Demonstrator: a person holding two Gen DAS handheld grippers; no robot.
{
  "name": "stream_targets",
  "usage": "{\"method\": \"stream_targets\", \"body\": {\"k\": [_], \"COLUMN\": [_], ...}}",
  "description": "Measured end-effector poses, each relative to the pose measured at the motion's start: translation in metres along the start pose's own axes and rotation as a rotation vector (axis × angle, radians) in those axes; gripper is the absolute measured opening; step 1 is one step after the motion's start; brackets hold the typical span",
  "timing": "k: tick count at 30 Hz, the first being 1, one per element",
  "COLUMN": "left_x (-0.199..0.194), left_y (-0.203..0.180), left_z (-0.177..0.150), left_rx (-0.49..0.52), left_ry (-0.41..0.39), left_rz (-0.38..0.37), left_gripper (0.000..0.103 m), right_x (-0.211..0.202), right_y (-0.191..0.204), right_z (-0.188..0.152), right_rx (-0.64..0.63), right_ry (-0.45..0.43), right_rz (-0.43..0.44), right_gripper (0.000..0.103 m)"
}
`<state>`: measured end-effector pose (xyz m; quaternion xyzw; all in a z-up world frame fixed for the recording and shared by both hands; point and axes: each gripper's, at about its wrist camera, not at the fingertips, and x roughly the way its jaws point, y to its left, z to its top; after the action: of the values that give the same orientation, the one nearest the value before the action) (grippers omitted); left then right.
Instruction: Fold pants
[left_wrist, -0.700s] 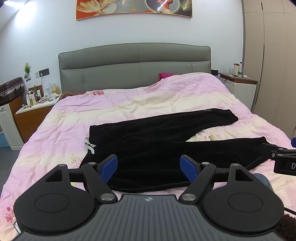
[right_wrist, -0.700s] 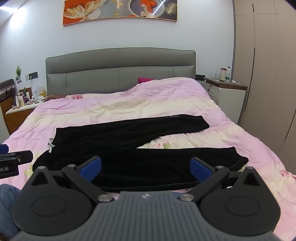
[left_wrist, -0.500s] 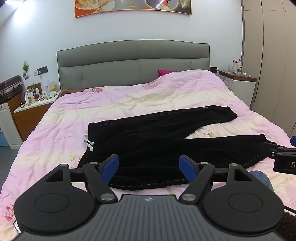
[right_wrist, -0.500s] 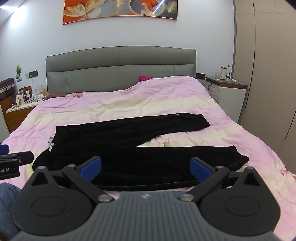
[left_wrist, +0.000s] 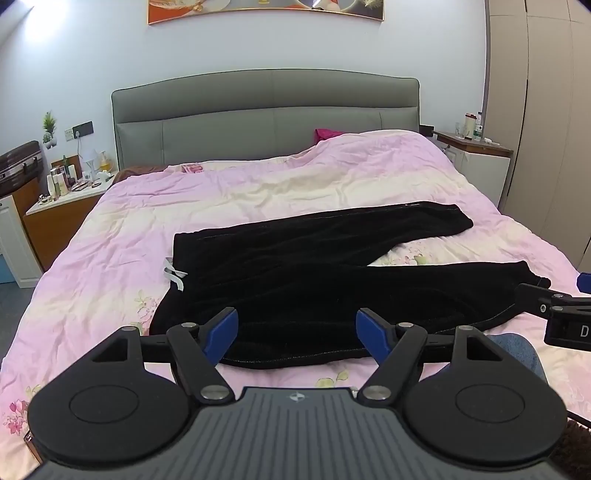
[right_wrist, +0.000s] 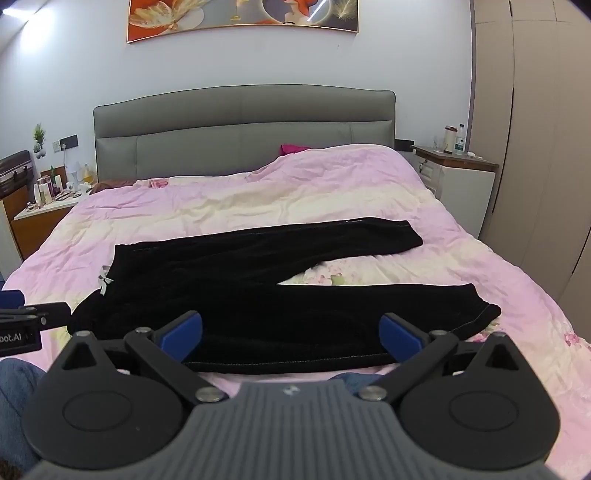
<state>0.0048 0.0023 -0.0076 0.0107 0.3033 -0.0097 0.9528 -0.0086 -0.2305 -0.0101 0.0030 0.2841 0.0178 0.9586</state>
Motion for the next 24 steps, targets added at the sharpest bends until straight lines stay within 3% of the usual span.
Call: {"method": "stream_targets", "body": {"k": [24], "left_x": [0.0004], "left_y": [0.0009], "left_z": [0.0039], "left_rx": [-0.001], "left_ry": [0.007], "left_rz": [0.001], "left_gripper": [0.086], "right_x": [0.0014], "right_y": [-0.0022], "right_z": [0.0037], "right_rx": [0.011], "right_ry": [0.008], "right_rz": [-0.003], "right_gripper": [0.098]}}
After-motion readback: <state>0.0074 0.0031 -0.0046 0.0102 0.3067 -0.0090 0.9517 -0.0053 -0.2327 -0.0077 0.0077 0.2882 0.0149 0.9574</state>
